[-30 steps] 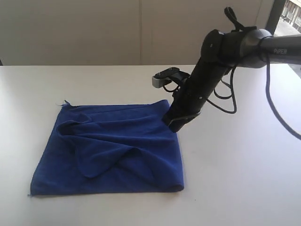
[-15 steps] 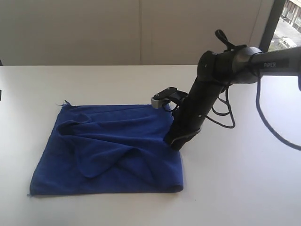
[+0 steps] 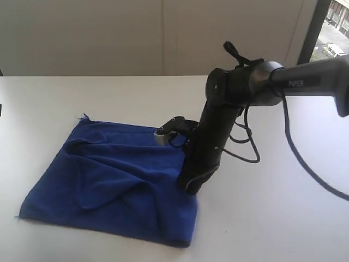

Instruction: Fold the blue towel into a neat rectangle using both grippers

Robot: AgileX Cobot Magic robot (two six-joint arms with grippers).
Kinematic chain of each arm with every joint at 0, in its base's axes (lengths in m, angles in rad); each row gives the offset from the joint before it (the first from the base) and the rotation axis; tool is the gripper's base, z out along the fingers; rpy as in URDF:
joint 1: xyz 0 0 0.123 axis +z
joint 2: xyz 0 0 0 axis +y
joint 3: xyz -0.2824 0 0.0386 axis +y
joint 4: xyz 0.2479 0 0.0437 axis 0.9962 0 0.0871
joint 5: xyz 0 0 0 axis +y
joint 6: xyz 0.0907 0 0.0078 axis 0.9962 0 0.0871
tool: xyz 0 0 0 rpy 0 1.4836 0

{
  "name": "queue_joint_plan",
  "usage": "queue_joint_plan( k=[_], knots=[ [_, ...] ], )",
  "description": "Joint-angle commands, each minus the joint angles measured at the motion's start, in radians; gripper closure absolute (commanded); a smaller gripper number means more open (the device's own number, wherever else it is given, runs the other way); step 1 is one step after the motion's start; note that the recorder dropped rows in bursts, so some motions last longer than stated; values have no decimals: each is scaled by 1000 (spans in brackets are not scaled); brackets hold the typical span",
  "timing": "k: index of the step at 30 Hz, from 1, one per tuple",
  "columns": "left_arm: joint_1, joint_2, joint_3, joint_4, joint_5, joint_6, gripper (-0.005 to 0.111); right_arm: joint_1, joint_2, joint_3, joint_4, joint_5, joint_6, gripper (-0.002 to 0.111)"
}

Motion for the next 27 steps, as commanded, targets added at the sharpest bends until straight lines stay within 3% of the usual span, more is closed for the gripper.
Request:
queue_joint_plan(
  k=[1,10,14,22,27],
  knots=[
    [2,-1,3,-15,-2,-4,107,94,20,31,-14,122,47,108],
    [2,-1,3,-15,-12,-4,107,328,20,29,39,148,62,108],
    [2,-1,3,-15,-17,-4,107,384,3,3,55,132,58,108],
    [2,-1,3,-15,-2,-4,107,362,-110,-130,7,65,58,108],
    [2,-1,3,-15,11,-4,107,304,-122,-182,-73,-125,61,108]
  ],
)
